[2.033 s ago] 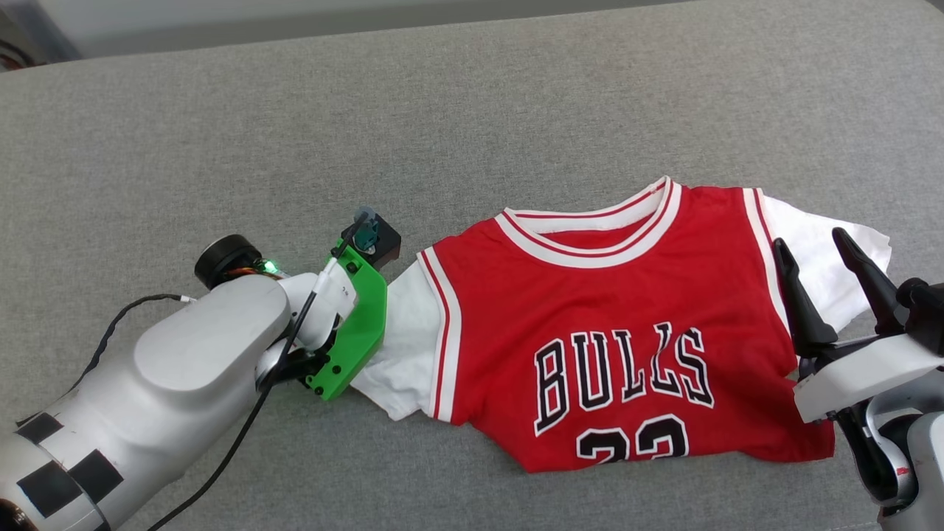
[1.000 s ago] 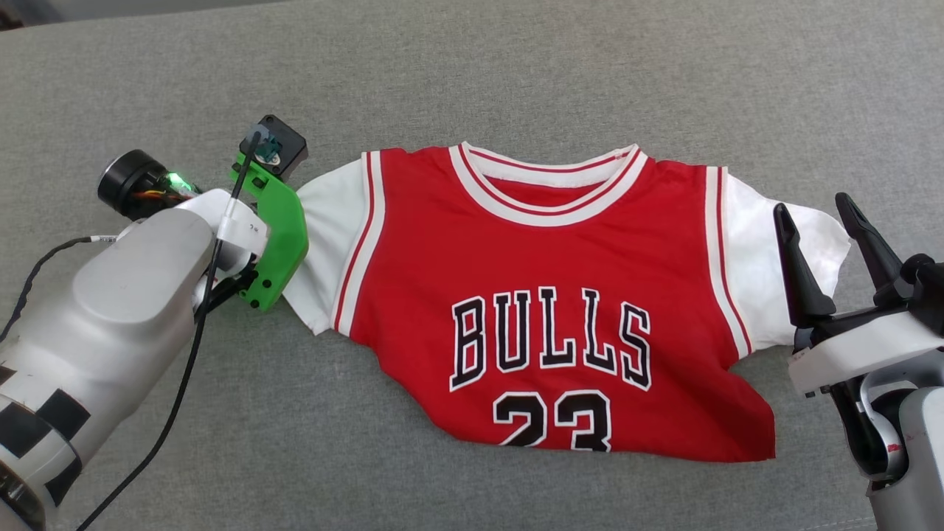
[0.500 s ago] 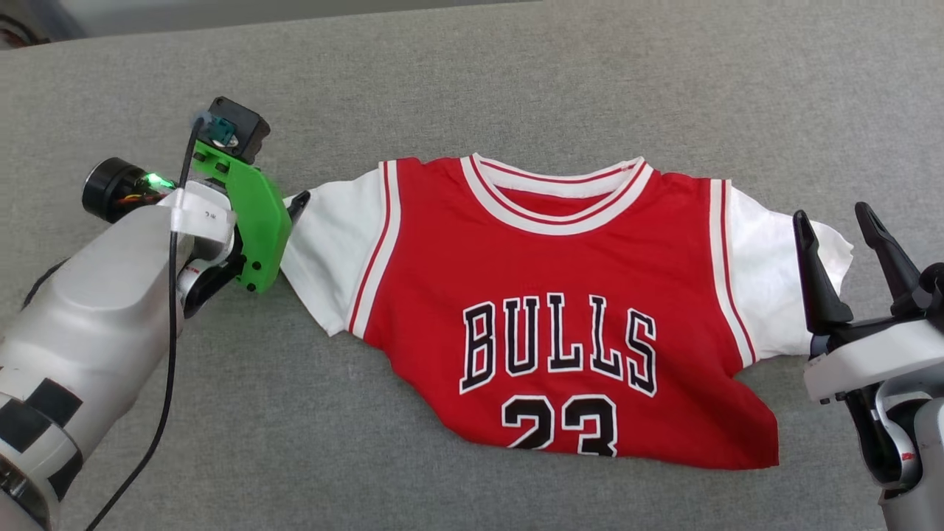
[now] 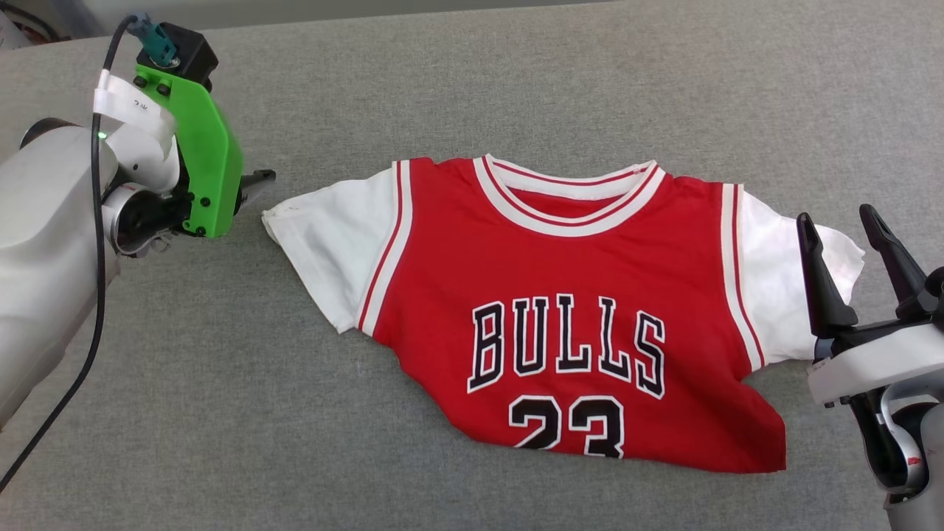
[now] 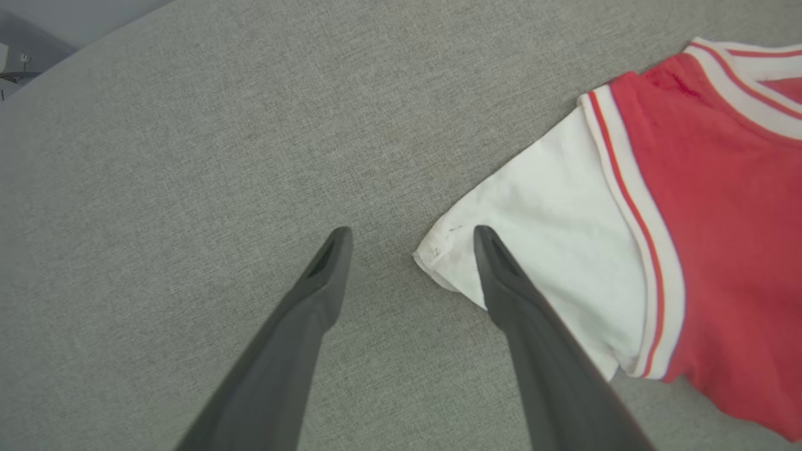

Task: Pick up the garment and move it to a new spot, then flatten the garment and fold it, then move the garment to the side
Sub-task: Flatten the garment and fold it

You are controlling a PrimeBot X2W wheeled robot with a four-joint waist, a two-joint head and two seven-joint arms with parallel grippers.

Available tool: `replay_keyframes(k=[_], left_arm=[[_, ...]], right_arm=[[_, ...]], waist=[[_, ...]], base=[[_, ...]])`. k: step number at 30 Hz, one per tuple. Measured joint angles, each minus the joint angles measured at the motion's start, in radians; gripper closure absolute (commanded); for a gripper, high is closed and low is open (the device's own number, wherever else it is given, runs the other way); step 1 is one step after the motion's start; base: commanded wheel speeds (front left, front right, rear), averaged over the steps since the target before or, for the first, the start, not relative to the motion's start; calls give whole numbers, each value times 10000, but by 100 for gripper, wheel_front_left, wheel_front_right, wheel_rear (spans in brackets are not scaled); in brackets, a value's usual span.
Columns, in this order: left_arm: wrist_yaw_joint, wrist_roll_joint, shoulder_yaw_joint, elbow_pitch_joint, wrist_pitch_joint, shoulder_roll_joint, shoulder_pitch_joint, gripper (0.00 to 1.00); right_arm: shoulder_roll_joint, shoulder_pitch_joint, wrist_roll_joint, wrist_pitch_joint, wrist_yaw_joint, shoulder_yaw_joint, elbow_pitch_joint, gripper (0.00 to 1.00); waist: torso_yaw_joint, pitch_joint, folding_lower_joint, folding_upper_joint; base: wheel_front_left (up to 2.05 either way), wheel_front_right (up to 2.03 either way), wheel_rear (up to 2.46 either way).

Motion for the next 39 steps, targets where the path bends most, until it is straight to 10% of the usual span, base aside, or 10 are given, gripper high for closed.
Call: replay_keyframes(k=[21,22,23,39], left_arm=[[0,215,-259,568,731,-332,665,0],[0,228,-247,558,727,-337,688,76],[0,251,-240,539,725,-349,690,100],[0,1770,-374,201,-2867,-234,846,100]], right_arm=[[33,-59,-150,48,0,-144,-174,0],[44,-64,-153,48,0,-144,-176,0],[50,-72,-161,50,2,-144,-176,0],[-1337,-216,-153,654,0,-552,-313,0]], waist=[[-402,678,0,0],[-388,690,0,0],[-374,697,0,0],[123,-116,0,0]], base=[[0,0,0],[0,0,0],[0,0,0],[0,0,0]])
